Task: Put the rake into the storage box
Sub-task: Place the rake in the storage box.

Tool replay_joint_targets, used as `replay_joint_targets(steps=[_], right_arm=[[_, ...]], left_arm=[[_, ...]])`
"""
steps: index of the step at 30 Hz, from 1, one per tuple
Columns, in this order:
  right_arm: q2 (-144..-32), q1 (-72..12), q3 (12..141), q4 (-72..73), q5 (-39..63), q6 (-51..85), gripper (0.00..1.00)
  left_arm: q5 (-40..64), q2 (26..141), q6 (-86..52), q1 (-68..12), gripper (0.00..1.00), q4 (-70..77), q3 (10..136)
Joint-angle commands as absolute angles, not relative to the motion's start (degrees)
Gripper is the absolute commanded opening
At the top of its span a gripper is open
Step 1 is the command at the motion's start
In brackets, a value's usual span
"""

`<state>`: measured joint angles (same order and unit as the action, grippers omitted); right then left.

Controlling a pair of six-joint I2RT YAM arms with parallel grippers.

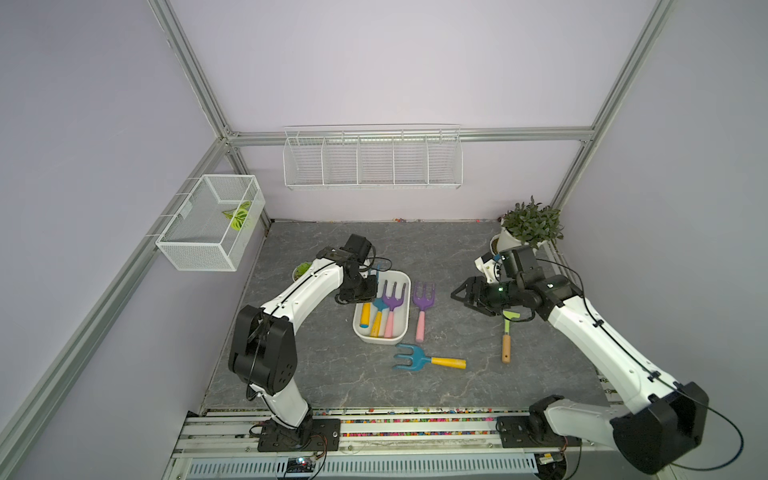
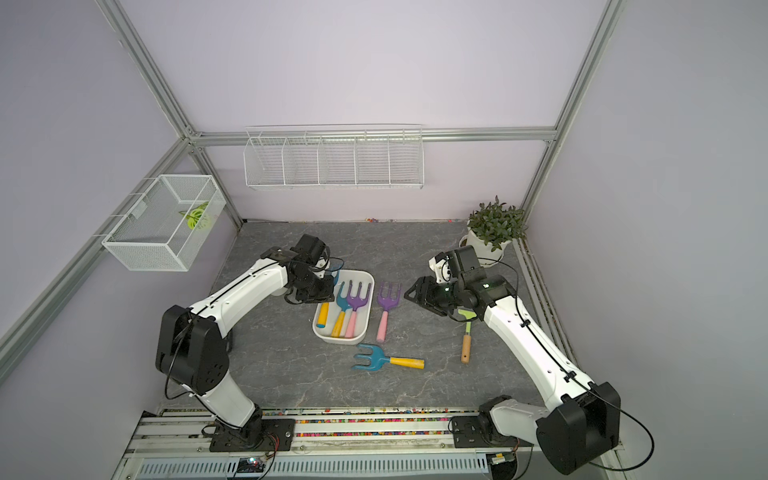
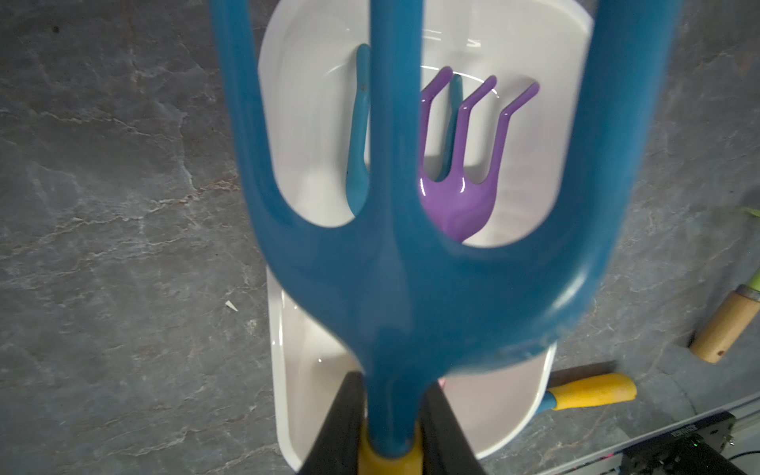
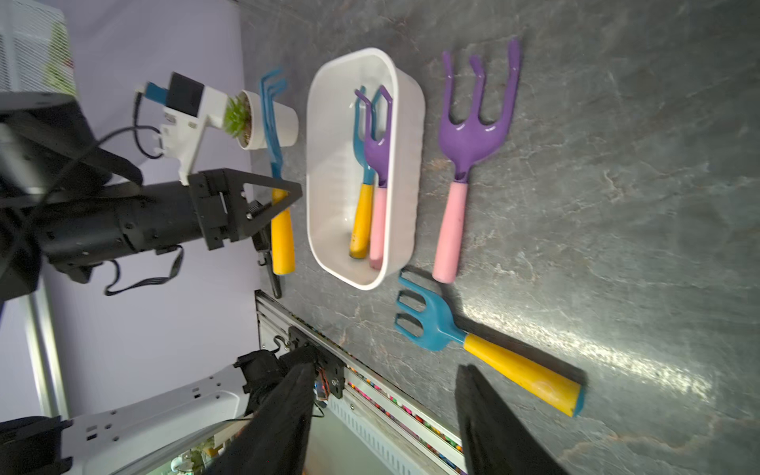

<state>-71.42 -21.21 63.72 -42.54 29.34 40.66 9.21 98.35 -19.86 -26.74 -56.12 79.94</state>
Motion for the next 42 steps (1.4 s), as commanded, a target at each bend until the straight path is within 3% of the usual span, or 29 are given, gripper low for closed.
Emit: replay_joint_targets(steps=[1,6,9,13,27,37,42], right_arm=[[-70.94,-20.75,61.65,-45.25,27.87,38.38,0.6],[-71.06,-20.75,60.73,-44.17,27.86,38.94,0.6],[-71.09,-20.68,60.78,-44.03,27.52,38.99,0.6],[-71.22,-20.71,60.69,-44.38,27.25,38.55,0.61],[-72.62,-20.68,61.38,-48.69,21.14,36.45,0.57],[-74.49,-20.74,62.47,-53.67,8.87,36.64,0.52],[-76.46,-20.74,61.96,-53.21,7.44,36.57,0.53]], left_arm=[[7.42,99.4,-18.11,-27.07,0.0,-55.81,82.04],[8.37,100.81,-17.86,-27.16,0.03,-55.76,83.17],[7.99,100.73,-18.05,-27.08,0.33,-55.94,83.31],[7.57,99.79,-18.25,-27.08,0.46,-56.07,83.32],[11.16,93.18,-20.95,-27.08,0.46,-55.92,83.01],[19.24,85.56,-25.9,-27.15,0.46,-52.47,80.33],[24.65,81.4,-30.58,-27.12,0.46,-47.59,76.0]])
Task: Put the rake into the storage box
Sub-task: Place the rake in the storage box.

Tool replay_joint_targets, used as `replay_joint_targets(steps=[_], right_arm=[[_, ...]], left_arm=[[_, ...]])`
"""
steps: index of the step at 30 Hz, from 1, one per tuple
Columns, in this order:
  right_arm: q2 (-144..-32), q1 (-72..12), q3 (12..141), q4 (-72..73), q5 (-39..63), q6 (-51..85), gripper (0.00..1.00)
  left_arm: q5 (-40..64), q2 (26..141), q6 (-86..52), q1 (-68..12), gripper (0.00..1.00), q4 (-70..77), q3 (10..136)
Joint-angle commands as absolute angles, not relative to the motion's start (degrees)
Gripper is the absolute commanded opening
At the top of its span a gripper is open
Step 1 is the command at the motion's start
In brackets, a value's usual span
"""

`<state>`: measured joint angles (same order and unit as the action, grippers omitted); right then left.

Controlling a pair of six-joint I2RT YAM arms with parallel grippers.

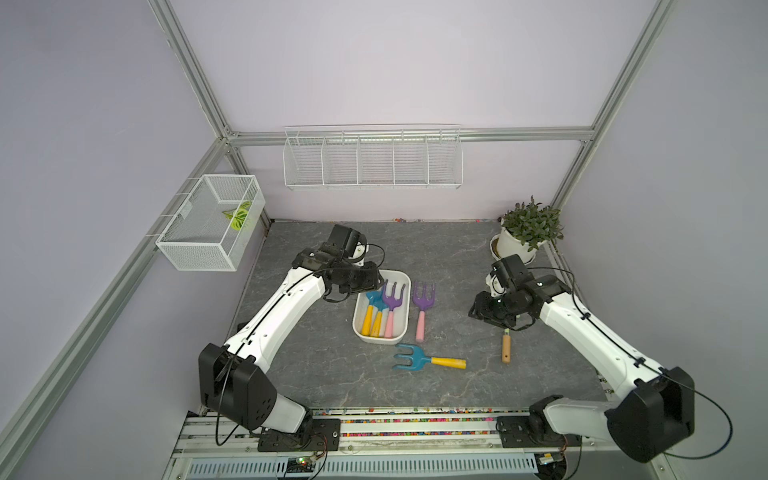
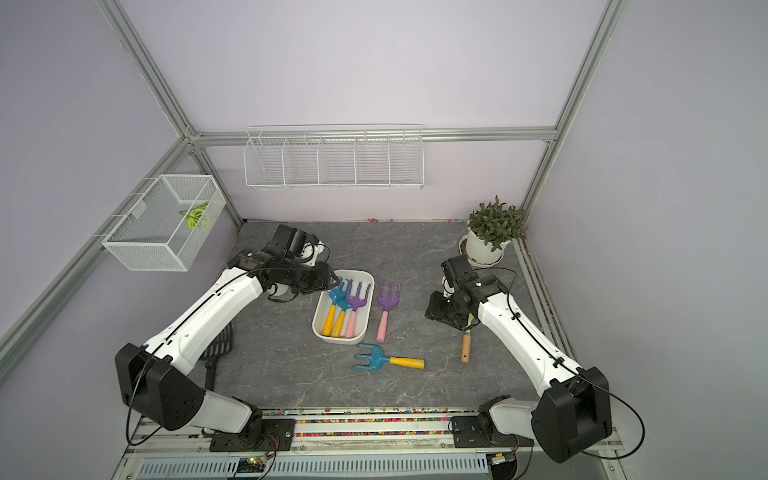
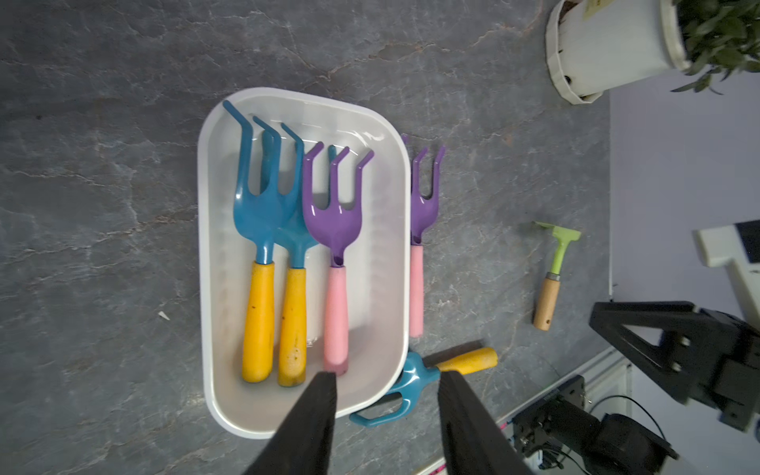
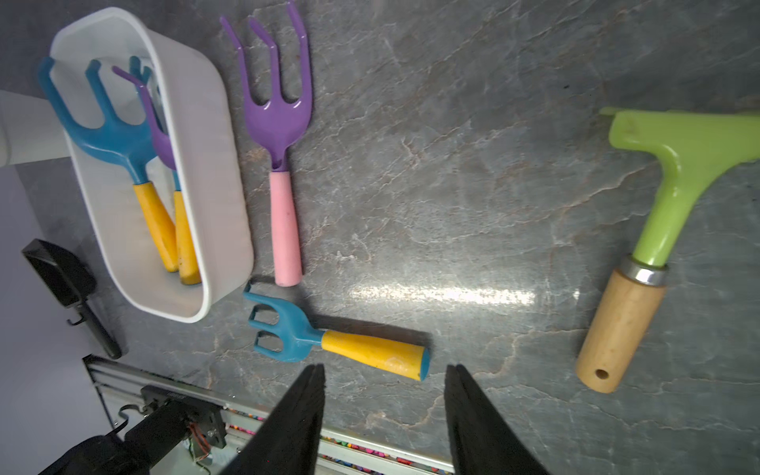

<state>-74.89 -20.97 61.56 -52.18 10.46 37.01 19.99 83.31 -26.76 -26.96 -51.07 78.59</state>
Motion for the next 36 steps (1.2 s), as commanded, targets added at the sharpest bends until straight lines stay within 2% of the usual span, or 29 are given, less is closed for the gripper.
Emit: replay_joint_targets(steps=[1,5,10,21,36], right_arm=[[-77.14,-20.74,61.96,-52.86,7.91,36.48,0.53],[-80.17,-22.39,62.61,-51.2,8.14,36.74,0.52],[-85.69,-27.69,64.76,-49.26,7.38,38.27,0.52],[-102.11,-38.27,77.76,-47.99,6.02,43.09,0.52],[-114.16,-39.09,87.64,-48.86,4.89,45.09,0.51]], left_arm=[[26.36,80.35,-32.46,-27.15,0.46,-45.56,74.13],[32.17,76.32,-40.27,-27.15,0.46,-36.14,65.27],[34.75,73.0,-47.02,-27.12,0.46,-28.81,56.52],[27.93,66.49,-48.24,-24.88,0.47,-36.06,52.46],[26.88,61.35,-45.84,-20.4,0.48,-40.0,51.51]])
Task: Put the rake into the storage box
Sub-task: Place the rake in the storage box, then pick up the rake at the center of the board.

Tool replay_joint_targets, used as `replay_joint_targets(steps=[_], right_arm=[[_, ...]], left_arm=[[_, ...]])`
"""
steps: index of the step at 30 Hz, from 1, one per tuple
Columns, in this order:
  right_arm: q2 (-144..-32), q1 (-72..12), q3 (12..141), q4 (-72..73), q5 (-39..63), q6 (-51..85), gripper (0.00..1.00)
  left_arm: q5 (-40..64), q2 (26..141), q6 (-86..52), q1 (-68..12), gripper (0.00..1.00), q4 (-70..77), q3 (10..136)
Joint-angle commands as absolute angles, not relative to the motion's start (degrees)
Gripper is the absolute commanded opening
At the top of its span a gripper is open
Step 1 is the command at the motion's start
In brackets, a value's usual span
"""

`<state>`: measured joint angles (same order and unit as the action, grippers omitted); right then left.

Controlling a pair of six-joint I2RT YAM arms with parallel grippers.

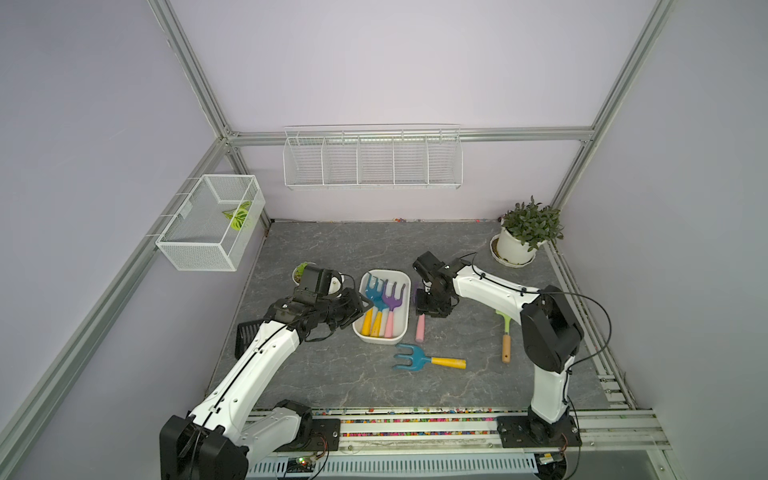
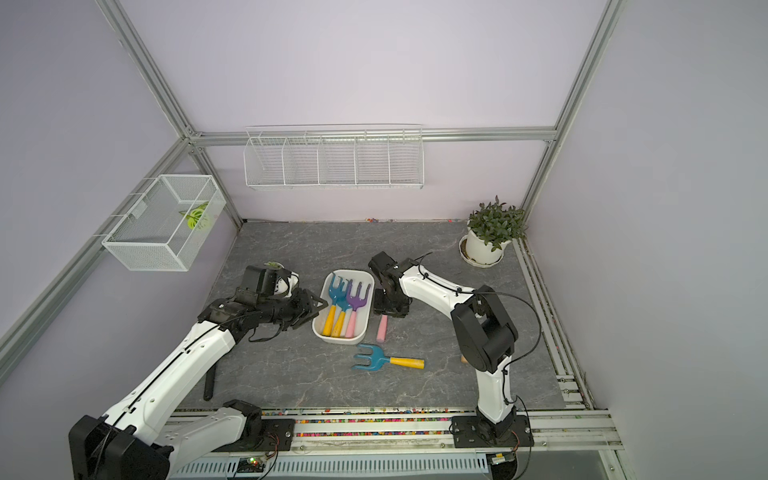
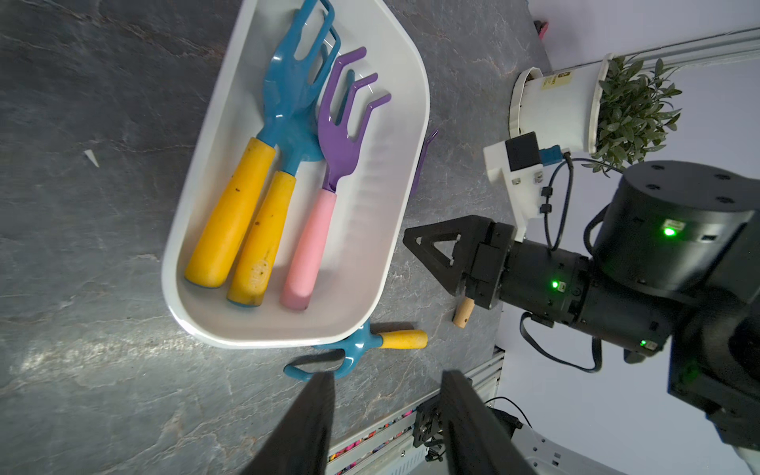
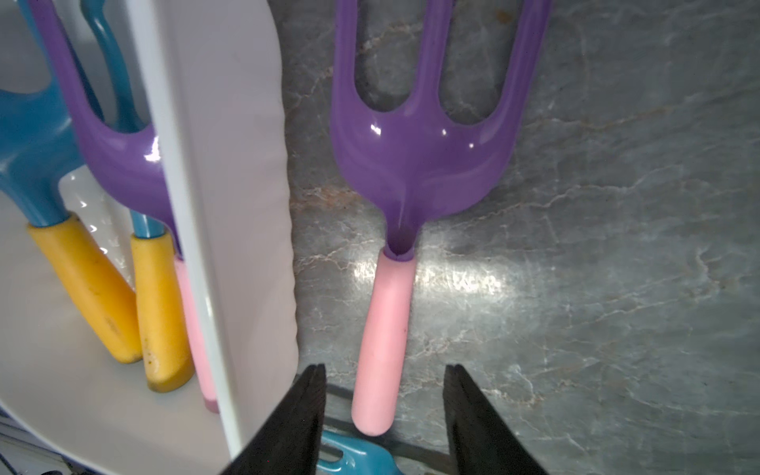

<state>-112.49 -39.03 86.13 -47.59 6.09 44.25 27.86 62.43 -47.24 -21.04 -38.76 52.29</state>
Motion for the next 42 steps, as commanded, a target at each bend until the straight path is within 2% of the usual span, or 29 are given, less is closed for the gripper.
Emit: replay_joint_targets(steps=[1,12,17,24,26,42], right_arm=[[-114.95,-39.04,88.16,-49.19,4.71,45.0,0.5],[-120.98,-39.09,91.0,-50.18,3.19,44.82,0.44],[-122.07,-38.95,91.68,-50.98,2.42,44.4,0.38],[-119.74,-38.16,89.42,-50.54,1.67,44.04,0.12],[-117.77,-37.39,87.8,-50.15,1.41,43.79,0.01],[-96.06,-26.82,71.96,-48.03,3.78,38.98,0.0]], left_arm=[[27.02,61.17,-45.79,-20.03,0.48,-40.11,51.5],[27.9,61.57,-44.64,-18.33,0.48,-41.02,52.38],[27.97,62.11,-44.58,-18.28,0.48,-40.97,52.73],[28.13,62.92,-44.61,-18.17,0.48,-40.53,53.39],[28.49,63.34,-44.82,-18.19,0.48,-40.05,53.75],[36.65,67.84,-46.13,-18.13,0.49,-32.61,56.95]])
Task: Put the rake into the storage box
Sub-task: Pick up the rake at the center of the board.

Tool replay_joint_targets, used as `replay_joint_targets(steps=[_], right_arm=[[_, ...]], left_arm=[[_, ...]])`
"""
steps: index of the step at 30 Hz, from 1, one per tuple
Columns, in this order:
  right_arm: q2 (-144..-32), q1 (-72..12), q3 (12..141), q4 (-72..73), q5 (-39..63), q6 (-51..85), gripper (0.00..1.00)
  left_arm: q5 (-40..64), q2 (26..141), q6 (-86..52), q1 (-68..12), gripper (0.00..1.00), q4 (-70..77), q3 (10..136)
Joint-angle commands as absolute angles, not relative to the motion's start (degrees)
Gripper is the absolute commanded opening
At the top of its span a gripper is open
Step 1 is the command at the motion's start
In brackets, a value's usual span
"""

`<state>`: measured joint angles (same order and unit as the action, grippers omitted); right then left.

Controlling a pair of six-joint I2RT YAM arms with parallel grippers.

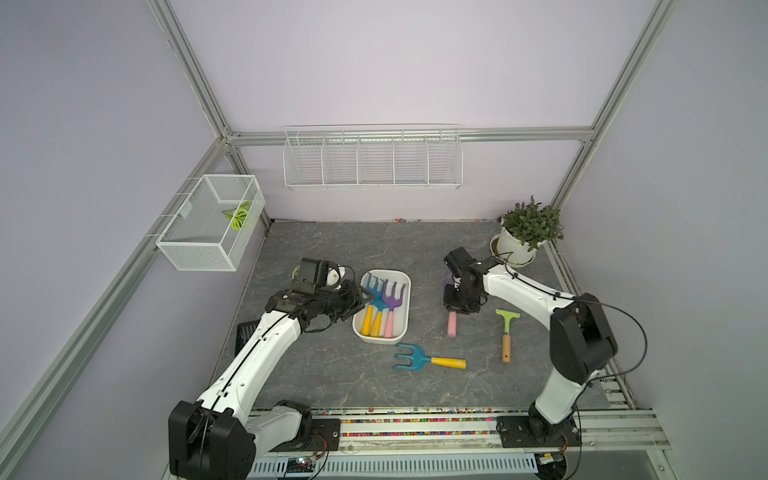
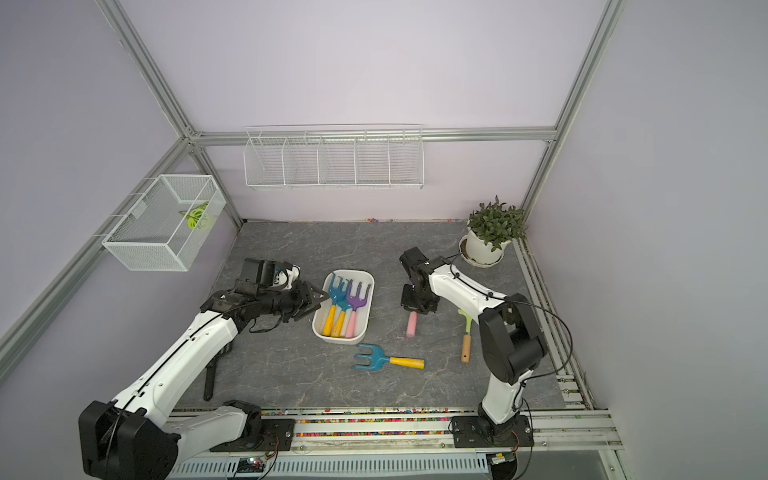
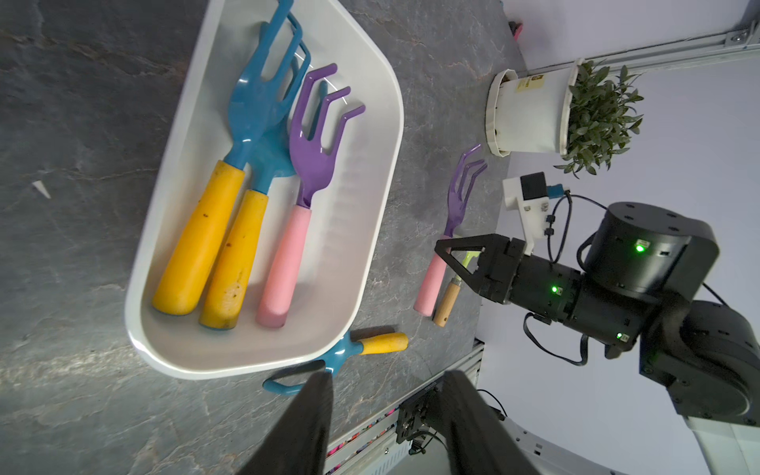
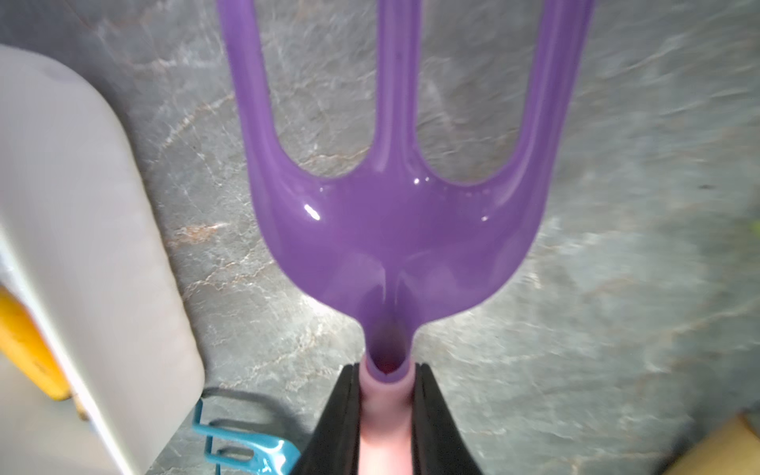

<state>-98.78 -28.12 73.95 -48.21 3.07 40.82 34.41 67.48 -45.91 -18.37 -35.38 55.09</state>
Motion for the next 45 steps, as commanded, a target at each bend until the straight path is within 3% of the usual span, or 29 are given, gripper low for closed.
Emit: replay_joint_targets(steps=[1,15,26,34,45], right_arm=[[-94.88,-26.01,71.12,-47.91,4.32,38.85,0.0],[-83.81,-22.58,68.9,-42.99,16.11,40.76,0.0],[-78.53,-20.92,69.88,-37.13,27.53,45.88,0.0],[-77.44,-20.96,68.29,-18.01,40.91,57.27,0.0],[-76.9,-20.91,67.24,-3.02,46.18,68.26,0.0]], left_arm=[[37.34,67.94,-46.48,-18.19,0.49,-31.83,57.0],[42.28,70.86,-53.23,-25.65,0.52,-16.47,57.6],[47.37,71.44,-57.87,-26.26,0.55,-5.53,57.08],[51.13,73.52,-59.85,-30.04,0.64,1.19,58.21],[54.05,77.6,-66.45,-33.22,0.66,12.81,58.96]])
